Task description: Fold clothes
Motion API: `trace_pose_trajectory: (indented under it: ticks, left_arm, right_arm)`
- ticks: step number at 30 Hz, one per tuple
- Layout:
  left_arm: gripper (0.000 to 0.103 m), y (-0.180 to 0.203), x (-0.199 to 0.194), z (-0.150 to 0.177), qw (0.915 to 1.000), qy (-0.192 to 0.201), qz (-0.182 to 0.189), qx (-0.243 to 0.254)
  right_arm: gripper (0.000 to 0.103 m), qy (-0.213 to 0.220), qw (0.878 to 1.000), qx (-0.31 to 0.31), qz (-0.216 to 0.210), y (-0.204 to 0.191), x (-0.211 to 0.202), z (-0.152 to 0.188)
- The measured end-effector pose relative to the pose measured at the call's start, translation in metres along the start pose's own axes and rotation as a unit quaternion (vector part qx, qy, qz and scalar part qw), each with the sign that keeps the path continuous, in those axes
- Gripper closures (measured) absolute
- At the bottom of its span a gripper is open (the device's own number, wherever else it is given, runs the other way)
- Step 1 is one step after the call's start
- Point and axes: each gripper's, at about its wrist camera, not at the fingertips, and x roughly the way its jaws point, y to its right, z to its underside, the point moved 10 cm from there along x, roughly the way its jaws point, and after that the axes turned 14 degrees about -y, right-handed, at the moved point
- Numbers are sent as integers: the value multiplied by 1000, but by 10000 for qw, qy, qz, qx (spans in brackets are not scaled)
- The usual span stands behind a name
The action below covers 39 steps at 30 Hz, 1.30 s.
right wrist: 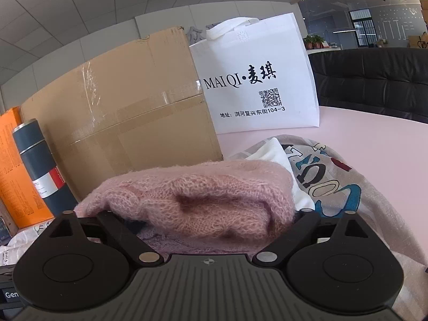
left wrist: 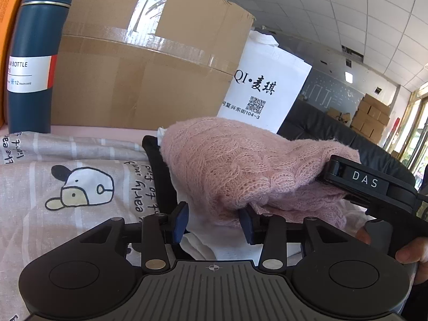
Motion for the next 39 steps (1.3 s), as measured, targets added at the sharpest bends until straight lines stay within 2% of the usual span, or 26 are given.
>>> trace_pose_trajectory:
  ticks: [1, 2, 4, 5, 7, 10, 12, 13, 15, 16, 18, 20, 23, 26, 28, 29, 31, 33, 35, 39]
  left_arm:
    - [62, 0, -1, 0, 10000, 6, -6, -7]
    - [61, 0, -1, 0, 10000, 12, -12, -14]
    - [58, -1, -2, 0, 10000, 24, -24, -27]
    - [53, -1, -3, 1, 10000, 30, -30, -34]
    - [51, -1, -6, 0, 10000, 66, -36, -24]
    - [42, 1, -14, -2, 9996, 194, -199, 90]
    - [29, 5, -29, -5, 9976, 479, -401, 311]
    - [26, 8, -37, -8, 9958, 636, -503, 427]
    - [15, 15, -60, -16, 9889, 1100, -704, 713]
    - [14, 18, -72, -19, 9845, 1321, -782, 850]
    - [10, 24, -94, -25, 9761, 1697, -794, 1104]
    - [7, 25, -109, -28, 9709, 1885, -695, 1305]
    - [7, 19, -120, -36, 9684, 1897, -714, 1452]
    - [7, -4, -116, -37, 9753, 1709, -765, 1168]
    - [7, -21, -110, -38, 9799, 1588, -815, 886]
    - [7, -29, -107, -39, 9819, 1530, -846, 732]
    - [7, -50, -101, -38, 9844, 1407, -992, 360]
    - [7, -75, -95, -33, 9848, 1287, -1165, -100]
    - [7, -98, -92, -28, 9822, 1218, -1334, -513]
    - [7, -134, -89, -19, 9725, 1183, -1637, -1161]
  right_arm:
    - [43, 82, 10000, -39, 26, -2, -2, 0]
    - [53, 148, 9999, -30, 67, -3, -5, -1]
    - [86, 212, 9997, 68, 110, -2, -7, -3]
    - [89, 251, 9996, 118, 99, -3, -10, -5]
    - [91, 370, 9990, 232, -31, -7, -19, -9]
    - [92, 715, 9959, 243, -502, -32, -44, -23]
    - [92, 942, 9928, 92, -739, -54, -62, -32]
    - [92, 1045, 9910, -7, -836, -66, -70, -36]
    - [92, 1157, 9880, -241, -998, -89, -82, -41]
    - [92, 1168, 9868, -352, -1066, -99, -86, -43]
    - [92, 1070, 9850, -561, -1233, -119, -88, -43]
    - [92, 905, 9830, -756, -1406, -139, -87, -41]
    - [87, 453, 9763, -988, -1869, -165, -82, -30]
    - [77, 266, 9723, -823, -2173, -170, -79, -25]
    - [55, 173, 9719, -657, -2253, -166, -77, -23]
    - [51, 115, 9713, -563, -2306, -163, -76, -22]
    - [25, 24, 9690, -398, -2440, -156, -75, -19]
    - [12, 74, 9655, -342, -2579, -151, -80, -16]
    - [10, 158, 9694, -322, -2430, -141, -83, -13]
    - [6, 213, 9880, -118, -1525, -106, -70, -9]
